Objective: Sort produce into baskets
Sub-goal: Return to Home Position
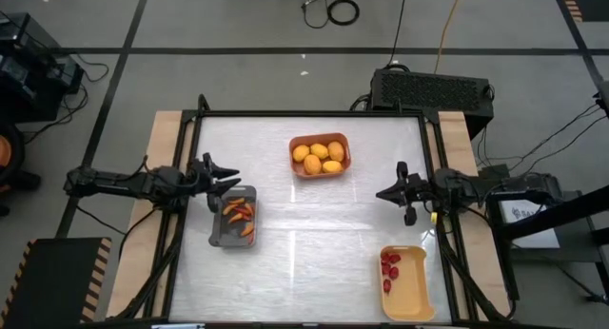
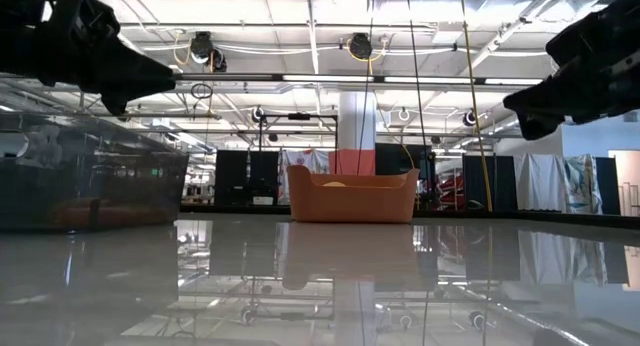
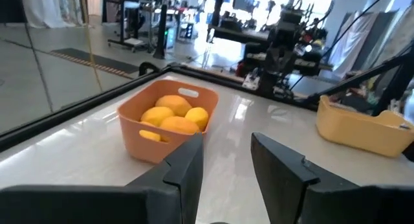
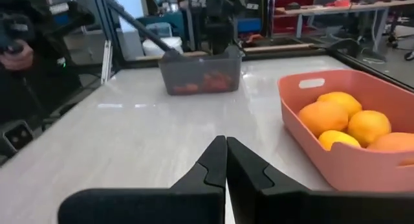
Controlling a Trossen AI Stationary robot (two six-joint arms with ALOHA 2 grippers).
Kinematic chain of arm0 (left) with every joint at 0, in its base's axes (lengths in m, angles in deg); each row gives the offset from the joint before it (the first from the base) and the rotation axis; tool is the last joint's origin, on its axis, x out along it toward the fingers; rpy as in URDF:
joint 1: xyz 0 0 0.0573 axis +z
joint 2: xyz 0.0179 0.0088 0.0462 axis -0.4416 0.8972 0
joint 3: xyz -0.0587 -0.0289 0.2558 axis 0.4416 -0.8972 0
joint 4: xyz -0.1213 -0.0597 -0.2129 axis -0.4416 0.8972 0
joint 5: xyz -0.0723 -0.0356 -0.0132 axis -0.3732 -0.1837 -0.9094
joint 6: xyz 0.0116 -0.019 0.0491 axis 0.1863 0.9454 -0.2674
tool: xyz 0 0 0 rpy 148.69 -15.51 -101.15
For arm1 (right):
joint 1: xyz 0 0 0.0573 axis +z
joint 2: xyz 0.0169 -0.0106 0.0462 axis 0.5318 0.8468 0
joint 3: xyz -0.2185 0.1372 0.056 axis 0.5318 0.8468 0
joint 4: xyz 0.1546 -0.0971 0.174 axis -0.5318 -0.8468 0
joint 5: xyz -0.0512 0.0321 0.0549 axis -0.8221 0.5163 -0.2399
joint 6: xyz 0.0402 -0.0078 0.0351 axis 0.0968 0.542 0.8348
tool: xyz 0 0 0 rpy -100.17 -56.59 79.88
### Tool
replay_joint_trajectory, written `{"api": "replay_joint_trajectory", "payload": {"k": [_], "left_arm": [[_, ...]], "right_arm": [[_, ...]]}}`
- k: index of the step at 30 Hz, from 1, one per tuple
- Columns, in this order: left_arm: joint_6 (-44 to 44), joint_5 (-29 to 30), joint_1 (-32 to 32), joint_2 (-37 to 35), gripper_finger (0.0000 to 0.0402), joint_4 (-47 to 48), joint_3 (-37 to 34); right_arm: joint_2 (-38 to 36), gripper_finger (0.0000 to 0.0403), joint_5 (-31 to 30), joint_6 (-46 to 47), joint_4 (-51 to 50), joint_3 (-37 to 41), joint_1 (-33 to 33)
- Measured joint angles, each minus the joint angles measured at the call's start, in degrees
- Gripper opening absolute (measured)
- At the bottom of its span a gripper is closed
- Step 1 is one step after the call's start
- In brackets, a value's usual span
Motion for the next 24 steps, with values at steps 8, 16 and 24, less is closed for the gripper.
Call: {"api": "replay_joint_trajectory", "payload": {"k": [8, 16, 24], "left_arm": [[1.6, -2.5, 0.1, -1.6, 0.0137, -6.0, -4.9], [4.9, -12.4, 0.1, -1.7, 0.0137, -5.6, -4.9], [4.1, -7.7, 0.0, -1.7, 0.0137, -1.9, -5.0]], "right_arm": [[0.0, 0.0000, 2.5, -2.1, -2.5, 0.0, -5.1], [0.1, 0.0000, 1.7, -4.5, -2.6, 0.0, -7.2], [0.1, 0.0000, 1.9, -5.9, -2.6, 0.0, -7.2]]}}
